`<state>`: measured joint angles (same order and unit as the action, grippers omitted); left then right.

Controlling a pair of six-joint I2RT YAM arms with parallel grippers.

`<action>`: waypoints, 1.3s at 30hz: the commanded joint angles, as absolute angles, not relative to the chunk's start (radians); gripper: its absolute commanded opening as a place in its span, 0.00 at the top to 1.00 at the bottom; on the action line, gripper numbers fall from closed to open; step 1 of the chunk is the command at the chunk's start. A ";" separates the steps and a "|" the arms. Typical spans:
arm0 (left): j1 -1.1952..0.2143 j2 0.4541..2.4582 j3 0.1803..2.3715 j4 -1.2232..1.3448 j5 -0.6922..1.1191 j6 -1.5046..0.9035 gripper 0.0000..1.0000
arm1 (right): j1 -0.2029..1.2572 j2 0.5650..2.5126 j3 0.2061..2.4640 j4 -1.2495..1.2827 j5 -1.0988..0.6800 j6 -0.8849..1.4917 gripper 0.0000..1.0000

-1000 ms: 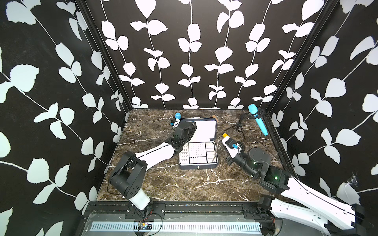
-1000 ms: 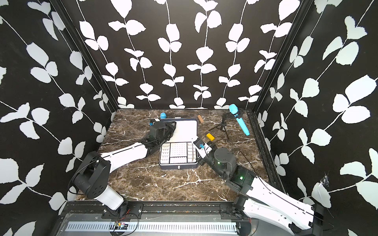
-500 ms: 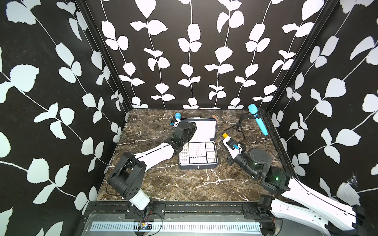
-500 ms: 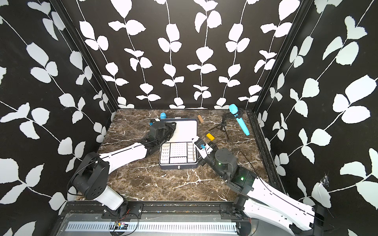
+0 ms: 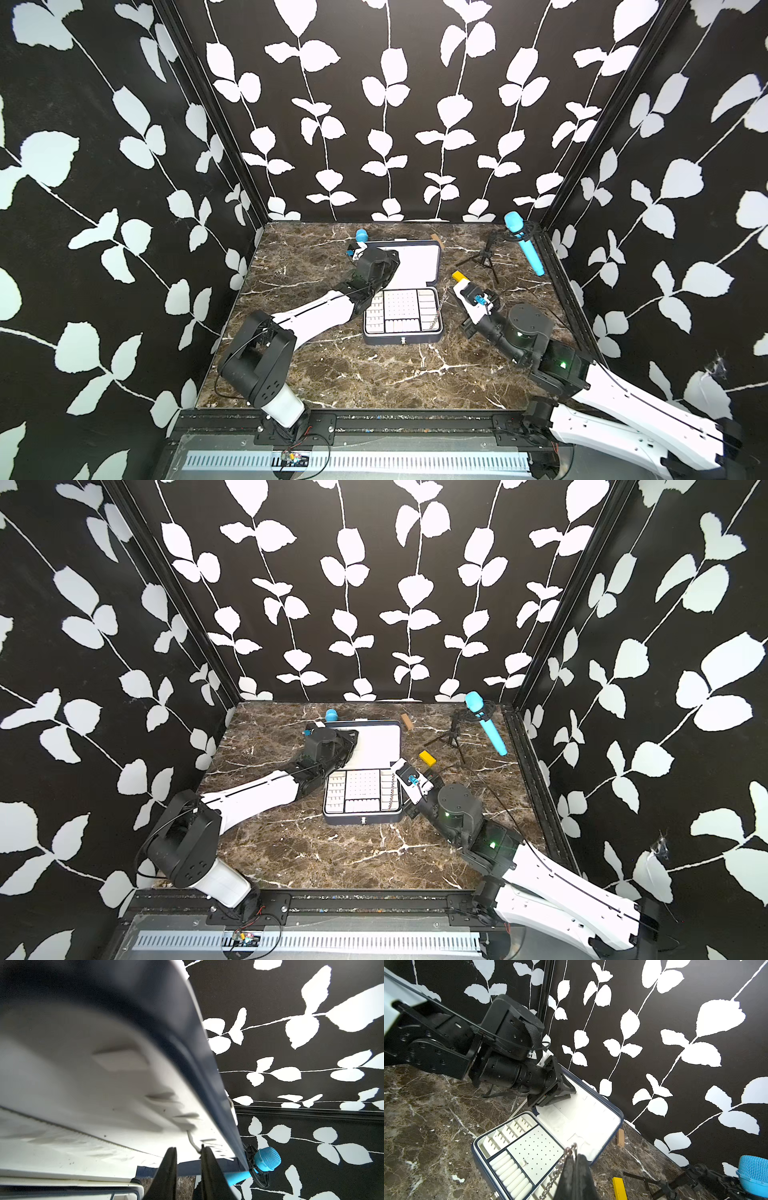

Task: Put jewelry chain into jewelry box
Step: Open the fastener on the jewelry box, then hang the necklace on the jewelry box clasp.

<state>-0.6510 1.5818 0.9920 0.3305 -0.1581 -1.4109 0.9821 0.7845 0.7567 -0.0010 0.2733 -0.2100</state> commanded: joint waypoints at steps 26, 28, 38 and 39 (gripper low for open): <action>-0.654 1.311 0.979 0.052 -0.108 -1.082 0.41 | 0.986 0.745 0.833 -0.065 0.257 -0.241 1.00; -0.652 1.247 0.994 0.027 -0.057 -0.889 0.39 | 0.985 0.751 0.882 -0.151 0.205 -0.266 1.00; -0.660 1.048 1.024 -0.112 0.465 -0.134 0.36 | 0.986 0.873 1.207 -0.722 0.027 -0.434 1.00; -0.659 1.020 0.990 -0.075 0.502 -0.113 0.36 | 0.985 0.881 1.239 -0.759 0.013 -0.447 1.00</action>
<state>-0.6552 1.0901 1.0508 -0.0612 0.3309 -0.3481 0.9821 0.8692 1.1755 -0.5907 0.0708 -0.3866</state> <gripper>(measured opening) 0.643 0.045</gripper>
